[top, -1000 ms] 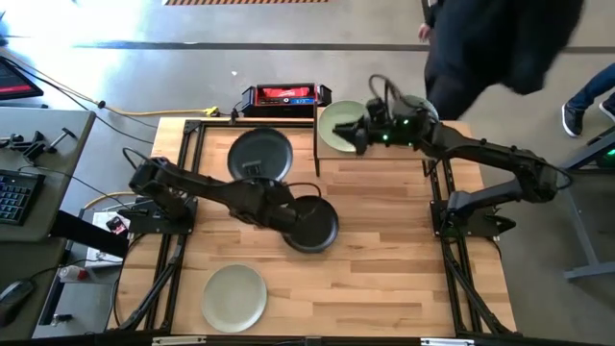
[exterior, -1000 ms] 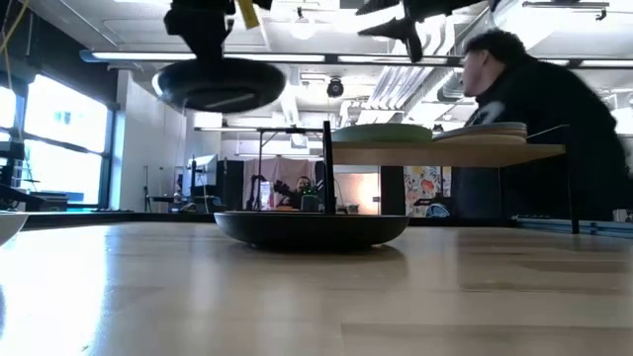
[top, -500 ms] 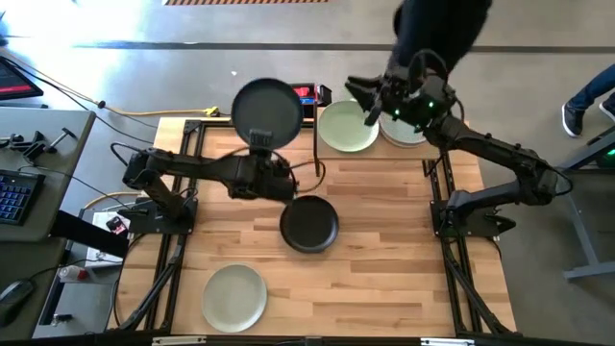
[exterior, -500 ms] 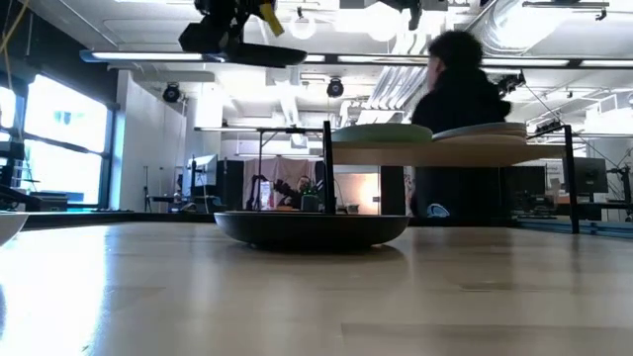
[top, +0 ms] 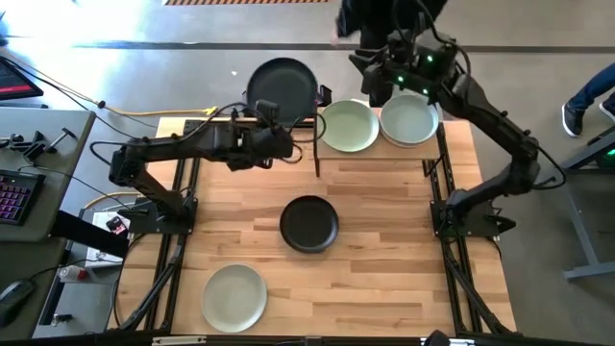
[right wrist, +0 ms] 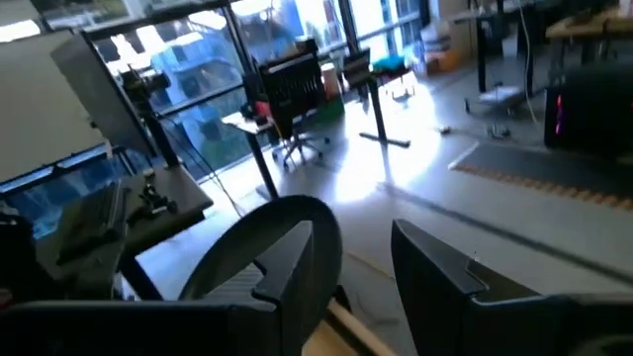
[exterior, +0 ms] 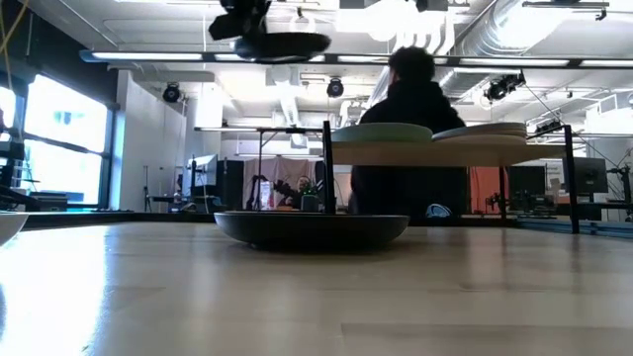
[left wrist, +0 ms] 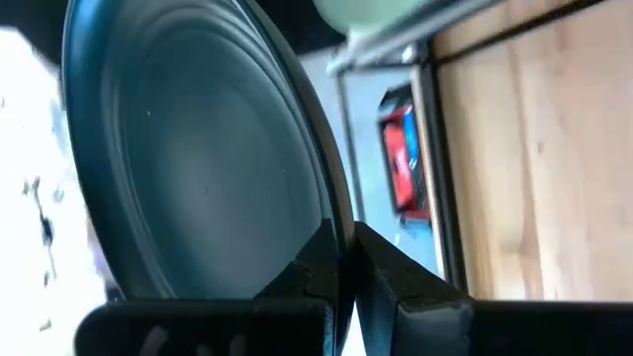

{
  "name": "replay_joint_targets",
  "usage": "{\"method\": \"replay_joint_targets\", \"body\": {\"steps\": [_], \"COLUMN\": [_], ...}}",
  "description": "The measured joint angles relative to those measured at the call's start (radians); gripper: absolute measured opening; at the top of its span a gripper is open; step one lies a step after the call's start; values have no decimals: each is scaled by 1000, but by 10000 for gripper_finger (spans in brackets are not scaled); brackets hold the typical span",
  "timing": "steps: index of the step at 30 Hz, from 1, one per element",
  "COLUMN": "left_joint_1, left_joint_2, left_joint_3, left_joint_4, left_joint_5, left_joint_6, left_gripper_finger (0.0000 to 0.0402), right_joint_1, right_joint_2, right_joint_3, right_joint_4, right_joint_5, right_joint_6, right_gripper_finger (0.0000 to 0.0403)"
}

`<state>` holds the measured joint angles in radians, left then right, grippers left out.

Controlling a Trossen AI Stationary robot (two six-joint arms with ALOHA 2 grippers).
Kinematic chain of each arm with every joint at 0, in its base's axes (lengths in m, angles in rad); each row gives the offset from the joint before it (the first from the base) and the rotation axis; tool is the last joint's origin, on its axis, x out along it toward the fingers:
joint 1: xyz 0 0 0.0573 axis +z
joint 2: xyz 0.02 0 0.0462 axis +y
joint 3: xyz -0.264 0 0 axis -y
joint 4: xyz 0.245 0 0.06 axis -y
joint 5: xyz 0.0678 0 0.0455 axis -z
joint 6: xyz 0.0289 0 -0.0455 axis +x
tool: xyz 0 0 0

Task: Place and stack plates onto a shelf
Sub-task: Stack the dark blue plate on top of the light green plate on the shelf

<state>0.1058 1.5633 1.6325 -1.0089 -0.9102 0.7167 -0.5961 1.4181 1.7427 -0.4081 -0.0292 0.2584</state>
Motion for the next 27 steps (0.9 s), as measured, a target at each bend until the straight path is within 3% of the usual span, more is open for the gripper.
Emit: {"method": "replay_joint_targets", "body": {"steps": [8,13,27], "left_joint_1": [26,26,26], "left_joint_2": [-11,-10,-10], "left_joint_3": [0,0,0], "left_joint_4": [136,149,198], "left_joint_5": [138,185,193], "left_joint_6": [271,318,396], "left_gripper_finger": [5,5,5], "right_joint_1": [0,0,1], "right_joint_2": [144,211,273], "right_joint_3": [248,345,371], "right_joint_4": [-345,-516,-605], "right_joint_5": [37,104,39], "right_joint_6": [114,131,236], "right_gripper_finger": [123,123,123]}}
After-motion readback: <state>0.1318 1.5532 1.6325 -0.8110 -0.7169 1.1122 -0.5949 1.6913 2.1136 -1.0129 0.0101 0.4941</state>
